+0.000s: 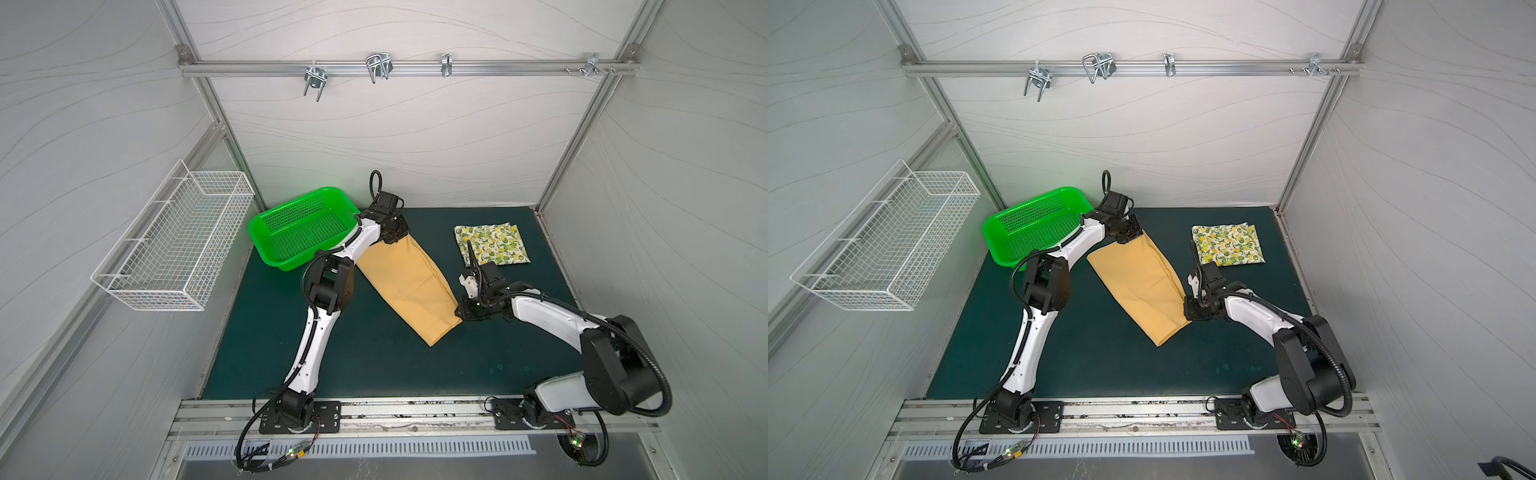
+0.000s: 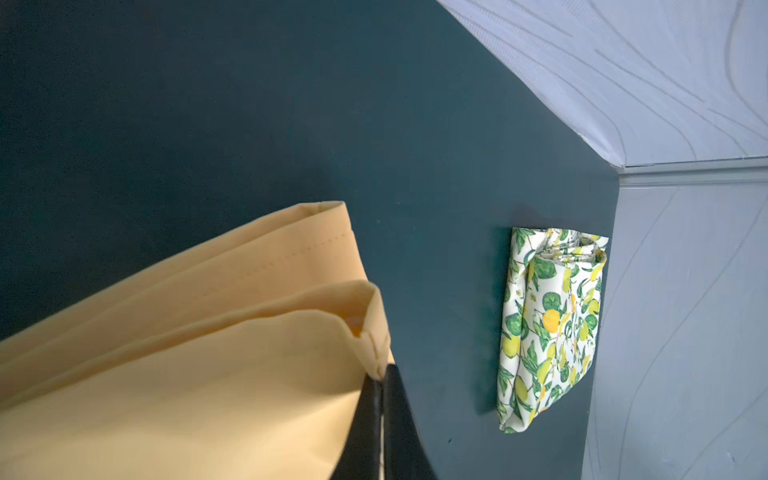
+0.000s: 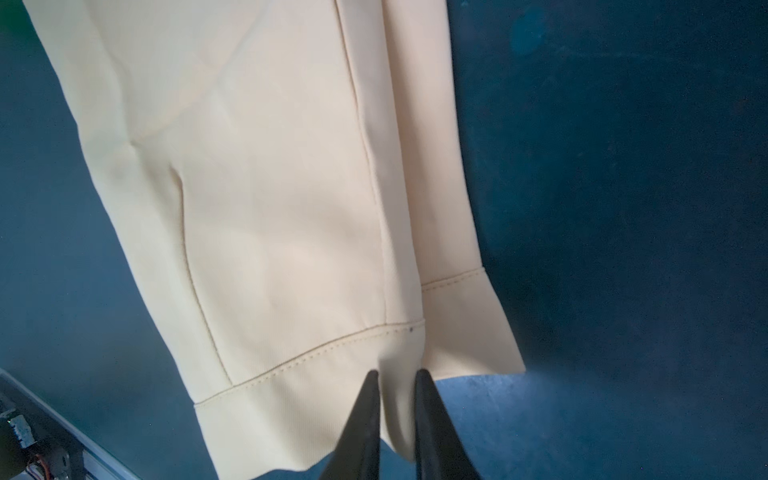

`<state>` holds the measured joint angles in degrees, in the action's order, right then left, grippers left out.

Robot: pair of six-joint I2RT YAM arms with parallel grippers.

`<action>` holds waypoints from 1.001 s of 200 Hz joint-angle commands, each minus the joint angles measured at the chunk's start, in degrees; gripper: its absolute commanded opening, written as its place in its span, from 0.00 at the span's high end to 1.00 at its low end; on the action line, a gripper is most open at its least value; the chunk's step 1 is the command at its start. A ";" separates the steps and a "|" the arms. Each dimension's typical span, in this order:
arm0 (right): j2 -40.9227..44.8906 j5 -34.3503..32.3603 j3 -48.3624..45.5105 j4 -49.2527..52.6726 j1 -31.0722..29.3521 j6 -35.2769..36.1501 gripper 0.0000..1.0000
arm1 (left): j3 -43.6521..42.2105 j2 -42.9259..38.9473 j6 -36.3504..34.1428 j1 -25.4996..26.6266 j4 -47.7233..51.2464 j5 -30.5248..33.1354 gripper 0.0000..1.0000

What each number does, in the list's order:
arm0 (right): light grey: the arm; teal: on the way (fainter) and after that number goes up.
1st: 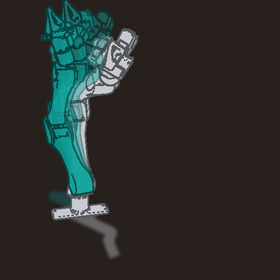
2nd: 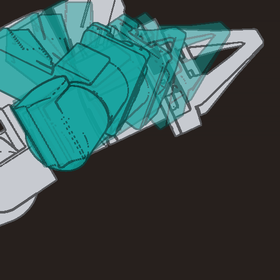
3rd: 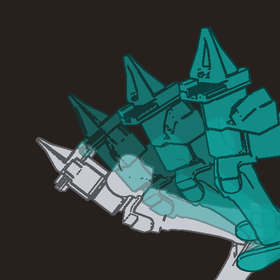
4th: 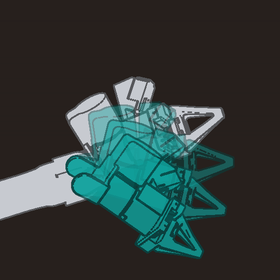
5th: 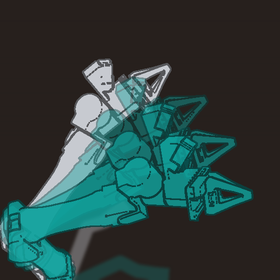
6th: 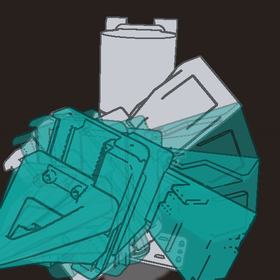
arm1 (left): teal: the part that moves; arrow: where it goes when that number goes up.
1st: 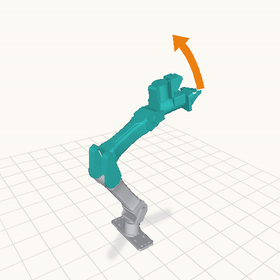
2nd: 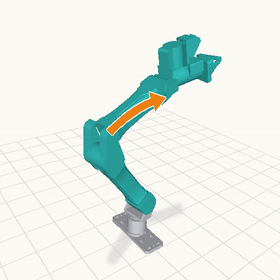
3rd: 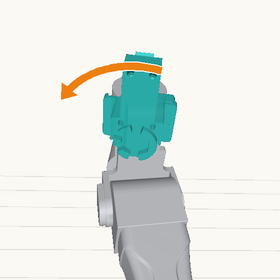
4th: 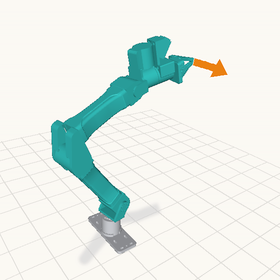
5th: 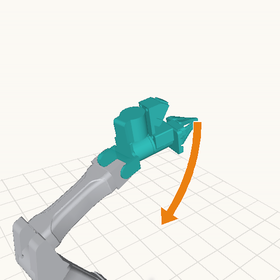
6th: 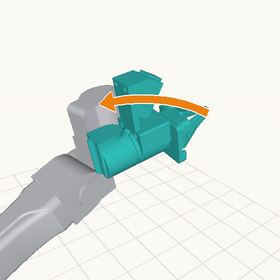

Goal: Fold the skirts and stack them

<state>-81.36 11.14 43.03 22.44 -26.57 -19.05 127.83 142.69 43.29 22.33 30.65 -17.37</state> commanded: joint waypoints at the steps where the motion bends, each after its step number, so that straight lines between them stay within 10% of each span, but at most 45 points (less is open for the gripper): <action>1: 0.42 -0.03 -0.74 0.33 -0.13 0.00 0.83 | 3.52 2.59 1.59 0.52 -3.06 -2.24 1.00; 54: -0.81 -0.01 -1.85 -0.85 0.52 -0.72 0.87 | 6.05 5.84 3.51 0.61 -3.32 -4.80 0.90; 116: 2.12 0.88 -1.16 0.42 4.02 -0.13 0.87 | 3.81 3.79 2.26 0.22 -2.43 -4.18 0.34; 200: 2.18 4.70 0.01 1.15 7.23 0.57 0.81 | -10.76 -9.71 0.35 -3.36 -6.85 -5.13 0.28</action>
<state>-79.66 12.25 42.15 22.76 -19.62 -19.20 119.50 139.33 44.93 20.43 27.86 -21.74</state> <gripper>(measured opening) 0.118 0.715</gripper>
